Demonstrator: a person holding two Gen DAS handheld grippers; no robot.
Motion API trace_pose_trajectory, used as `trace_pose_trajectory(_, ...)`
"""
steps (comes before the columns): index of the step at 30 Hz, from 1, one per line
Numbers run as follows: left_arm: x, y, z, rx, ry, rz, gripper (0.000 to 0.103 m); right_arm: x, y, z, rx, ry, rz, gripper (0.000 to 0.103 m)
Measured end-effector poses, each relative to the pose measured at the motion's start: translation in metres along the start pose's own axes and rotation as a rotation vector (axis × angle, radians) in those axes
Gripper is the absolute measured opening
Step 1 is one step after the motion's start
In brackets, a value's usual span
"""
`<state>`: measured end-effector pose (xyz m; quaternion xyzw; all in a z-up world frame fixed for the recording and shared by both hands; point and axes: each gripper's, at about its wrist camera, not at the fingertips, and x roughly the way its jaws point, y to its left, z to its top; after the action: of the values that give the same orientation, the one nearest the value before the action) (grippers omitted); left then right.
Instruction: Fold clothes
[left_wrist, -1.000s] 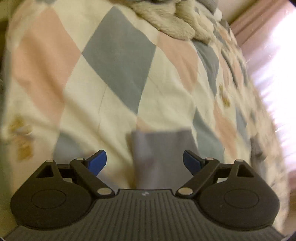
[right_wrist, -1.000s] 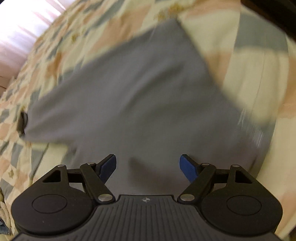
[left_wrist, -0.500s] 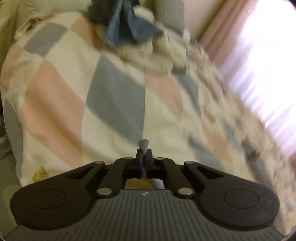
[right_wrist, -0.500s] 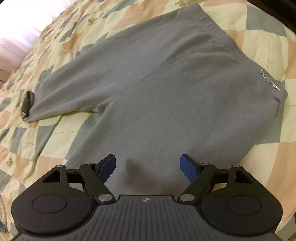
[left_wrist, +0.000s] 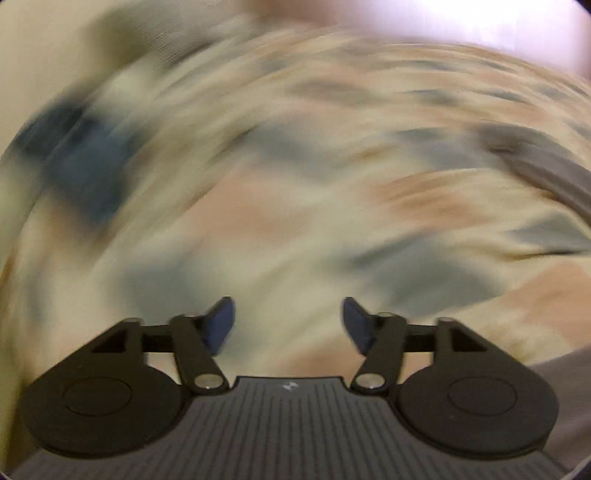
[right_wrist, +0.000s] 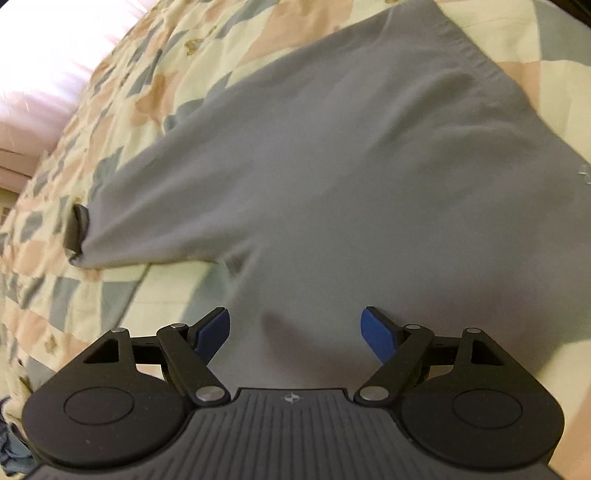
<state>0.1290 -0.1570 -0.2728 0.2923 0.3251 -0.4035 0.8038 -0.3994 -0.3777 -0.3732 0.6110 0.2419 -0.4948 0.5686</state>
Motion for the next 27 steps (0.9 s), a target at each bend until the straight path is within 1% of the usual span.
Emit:
trace_pose_trajectory(1,0.014,-0.028,0.025,0.065,-0.033,-0.086,0.071,0.004,0.003,0.002,0.002,0.001,0.004,0.080)
trace_pose_trajectory(2,0.030,-0.053,0.050,0.101,-0.057,-0.177,0.070,0.008,0.006,0.004,0.007,0.001,0.007,0.080)
trace_pose_trajectory(4,0.071,-0.086,0.097,0.043,-0.064,-0.369,0.070,0.016,0.011,0.006,0.024,-0.004,0.012,0.082)
trace_pose_trajectory(6,0.121,-0.104,0.139,-0.099,-0.026,-0.517,0.071,0.020,0.013,0.008,0.056,-0.022,0.019,0.082)
trace_pose_trajectory(7,0.149,-0.108,0.156,-0.198,0.013,-0.576,0.072,0.021,0.012,0.008,0.072,-0.035,0.019,0.083)
trace_pose_trajectory(9,0.201,-0.112,0.179,-0.403,0.086,-0.673,0.073,0.022,0.012,0.007,0.103,-0.059,0.010,0.083)
trace_pose_trajectory(10,0.224,-0.114,0.189,-0.484,0.116,-0.705,0.073,0.023,0.012,0.005,0.120,-0.072,0.004,0.083)
trace_pose_trajectory(12,0.260,-0.119,0.201,-0.554,0.147,-0.712,0.073,0.024,0.014,0.001,0.148,-0.096,-0.012,0.084)
trace_pose_trajectory(14,0.286,-0.127,0.208,-0.580,0.162,-0.702,0.073,0.025,0.018,-0.005,0.162,-0.118,-0.034,0.085)
trace_pose_trajectory(16,0.306,-0.130,0.211,-0.594,0.192,-0.721,0.067,0.027,0.024,-0.009,0.160,-0.134,-0.058,0.086)
trace_pose_trajectory(17,0.316,-0.131,0.212,-0.601,0.207,-0.730,0.046,0.028,0.026,-0.011,0.158,-0.141,-0.069,0.086)
trace_pose_trajectory(18,0.321,-0.129,0.216,-0.608,0.205,-0.737,0.008,0.029,0.029,-0.013,0.160,-0.145,-0.079,0.086)
trace_pose_trajectory(19,0.317,-0.120,0.224,-0.616,0.173,-0.739,0.000,0.030,0.030,-0.014,0.165,-0.148,-0.088,0.086)
trace_pose_trajectory(25,0.294,-0.066,0.277,-0.662,-0.023,-0.745,0.000,0.033,0.040,-0.014,0.177,-0.146,-0.140,0.086)
trace_pose_trajectory(26,0.290,-0.053,0.287,-0.673,-0.064,-0.723,0.000,0.033,0.041,-0.014,0.179,-0.143,-0.146,0.086)
trace_pose_trajectory(27,0.288,-0.038,0.299,-0.677,-0.082,-0.678,0.000,0.034,0.042,-0.013,0.180,-0.138,-0.152,0.086)
